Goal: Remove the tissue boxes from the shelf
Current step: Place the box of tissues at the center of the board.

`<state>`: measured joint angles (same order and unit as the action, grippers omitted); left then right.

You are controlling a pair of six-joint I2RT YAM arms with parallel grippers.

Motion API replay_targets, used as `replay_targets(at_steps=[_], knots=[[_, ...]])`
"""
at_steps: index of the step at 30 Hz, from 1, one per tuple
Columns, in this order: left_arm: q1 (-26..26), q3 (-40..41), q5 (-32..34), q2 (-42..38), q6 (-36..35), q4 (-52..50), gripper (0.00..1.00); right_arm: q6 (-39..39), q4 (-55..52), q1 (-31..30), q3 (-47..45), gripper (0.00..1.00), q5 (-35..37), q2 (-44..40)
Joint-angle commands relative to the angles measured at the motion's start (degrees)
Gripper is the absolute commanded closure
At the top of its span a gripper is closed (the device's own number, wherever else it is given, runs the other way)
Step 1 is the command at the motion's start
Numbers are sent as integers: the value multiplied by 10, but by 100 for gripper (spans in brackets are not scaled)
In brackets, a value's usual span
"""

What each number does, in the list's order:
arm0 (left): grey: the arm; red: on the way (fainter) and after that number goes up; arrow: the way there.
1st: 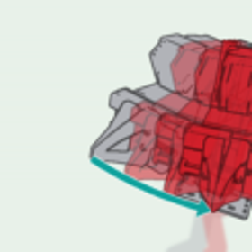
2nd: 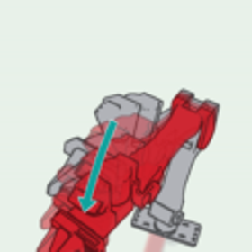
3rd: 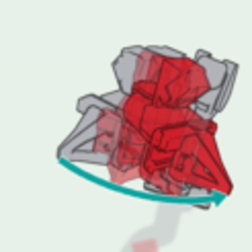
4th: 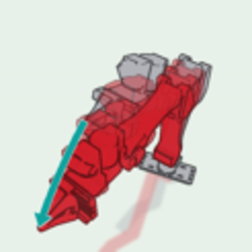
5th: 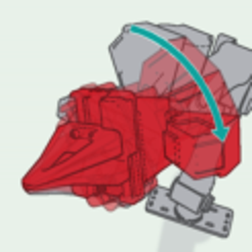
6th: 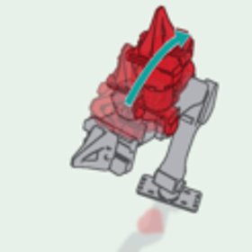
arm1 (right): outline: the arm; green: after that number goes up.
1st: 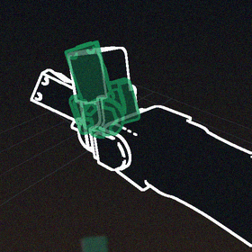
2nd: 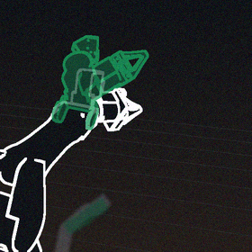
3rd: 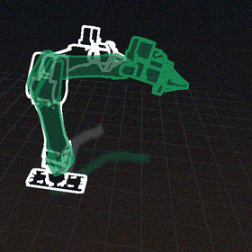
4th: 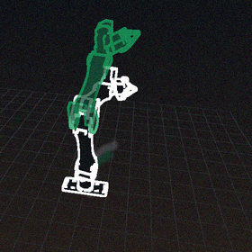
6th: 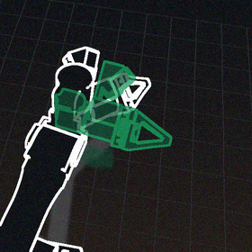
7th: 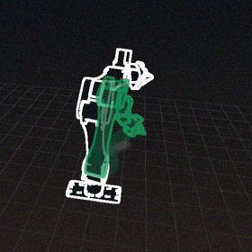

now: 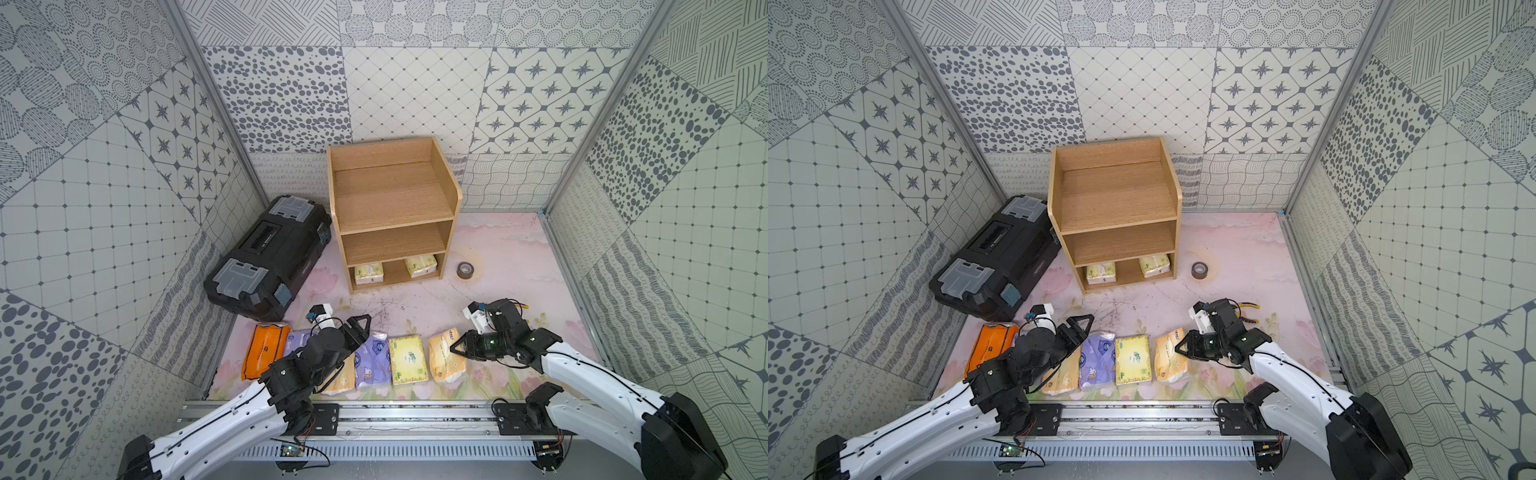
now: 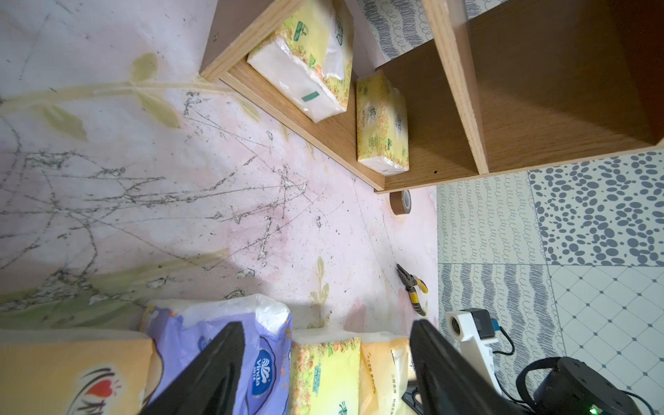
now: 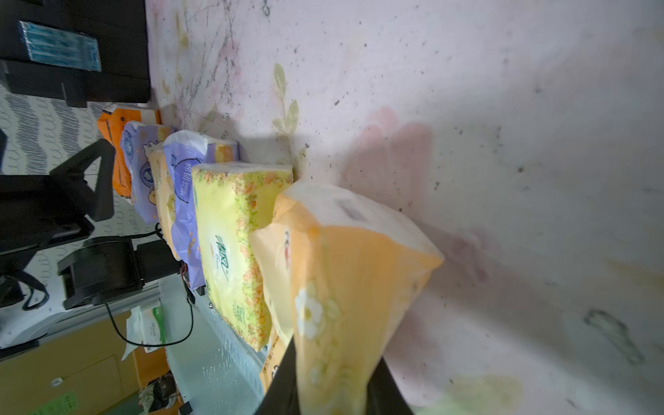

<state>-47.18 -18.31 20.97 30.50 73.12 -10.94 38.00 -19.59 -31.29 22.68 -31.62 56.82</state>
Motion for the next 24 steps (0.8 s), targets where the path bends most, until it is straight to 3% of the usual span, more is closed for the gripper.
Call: replay_targets(at_steps=[1,3,8,11,15,24], knots=[[0,0,0,3,0,10,22,24,115,-6,-12,81,-35,18],[0,2,-3,4,8,13,22,22,116,-7,-12,77,-32,27],[0,7,-8,11,20,23,21,6,25,-7,8,35,65,10],[0,7,-10,18,20,31,21,11,-15,-6,13,27,130,-16],[0,4,-16,35,22,42,21,34,-16,-5,1,29,156,-47],[0,2,-25,69,24,75,20,31,35,-10,-17,62,107,-13]])
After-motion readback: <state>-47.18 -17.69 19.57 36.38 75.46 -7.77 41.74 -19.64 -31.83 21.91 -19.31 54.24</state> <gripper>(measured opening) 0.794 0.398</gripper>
